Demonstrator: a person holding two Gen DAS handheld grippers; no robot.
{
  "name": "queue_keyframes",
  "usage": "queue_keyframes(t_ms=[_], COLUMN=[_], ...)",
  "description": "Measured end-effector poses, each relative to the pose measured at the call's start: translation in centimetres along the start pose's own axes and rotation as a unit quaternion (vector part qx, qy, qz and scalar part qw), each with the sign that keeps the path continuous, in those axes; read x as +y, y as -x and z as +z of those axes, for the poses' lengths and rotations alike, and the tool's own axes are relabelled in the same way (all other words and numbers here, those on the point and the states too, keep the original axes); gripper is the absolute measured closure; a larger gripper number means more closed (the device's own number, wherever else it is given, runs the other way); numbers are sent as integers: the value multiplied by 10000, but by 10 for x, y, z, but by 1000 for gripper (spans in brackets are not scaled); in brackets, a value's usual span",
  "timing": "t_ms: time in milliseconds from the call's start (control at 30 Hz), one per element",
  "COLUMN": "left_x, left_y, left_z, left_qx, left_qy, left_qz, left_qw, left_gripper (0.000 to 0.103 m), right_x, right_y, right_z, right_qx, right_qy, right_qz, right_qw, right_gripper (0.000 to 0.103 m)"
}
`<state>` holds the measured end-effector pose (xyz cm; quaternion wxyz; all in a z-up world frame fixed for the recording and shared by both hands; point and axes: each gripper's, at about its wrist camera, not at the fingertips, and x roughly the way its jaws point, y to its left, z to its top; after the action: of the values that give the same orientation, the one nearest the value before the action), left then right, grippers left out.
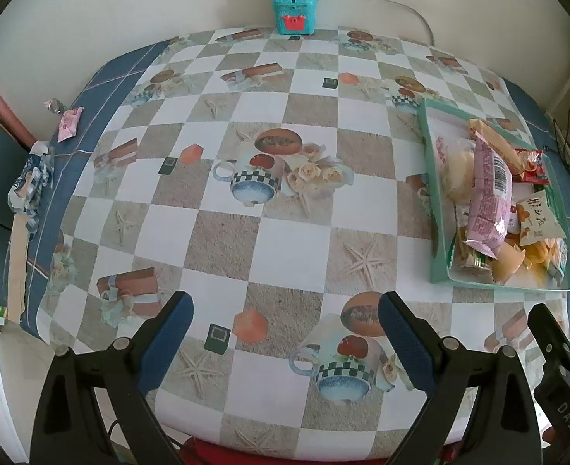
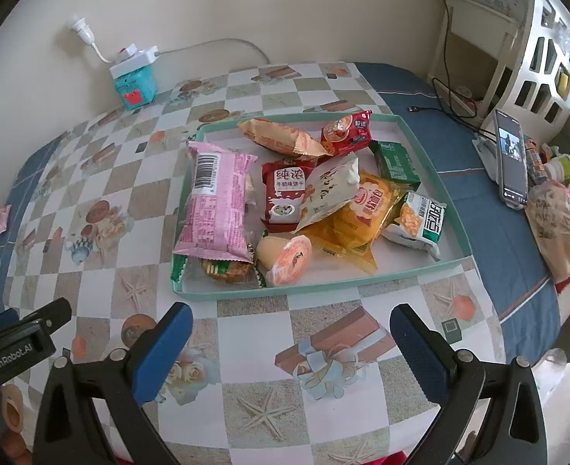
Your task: Organize snacks
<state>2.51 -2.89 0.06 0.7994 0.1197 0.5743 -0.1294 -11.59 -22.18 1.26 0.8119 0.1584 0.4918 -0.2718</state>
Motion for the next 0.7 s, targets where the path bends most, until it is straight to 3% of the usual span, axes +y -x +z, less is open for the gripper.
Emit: queue_keyframes(t_ms=[700], left_x=[-1], left_y=[-4], left_z=[-1], left_qx=[86], left_qy=[-23], left_qz=[22], left_qw=[10000], left_gripper=[6], right_x=[-1], right_y=[-3], right_z=[1], right_qx=[52], right_qy=[17], right_qz=[31], right_qw=[10000], right_gripper=[0])
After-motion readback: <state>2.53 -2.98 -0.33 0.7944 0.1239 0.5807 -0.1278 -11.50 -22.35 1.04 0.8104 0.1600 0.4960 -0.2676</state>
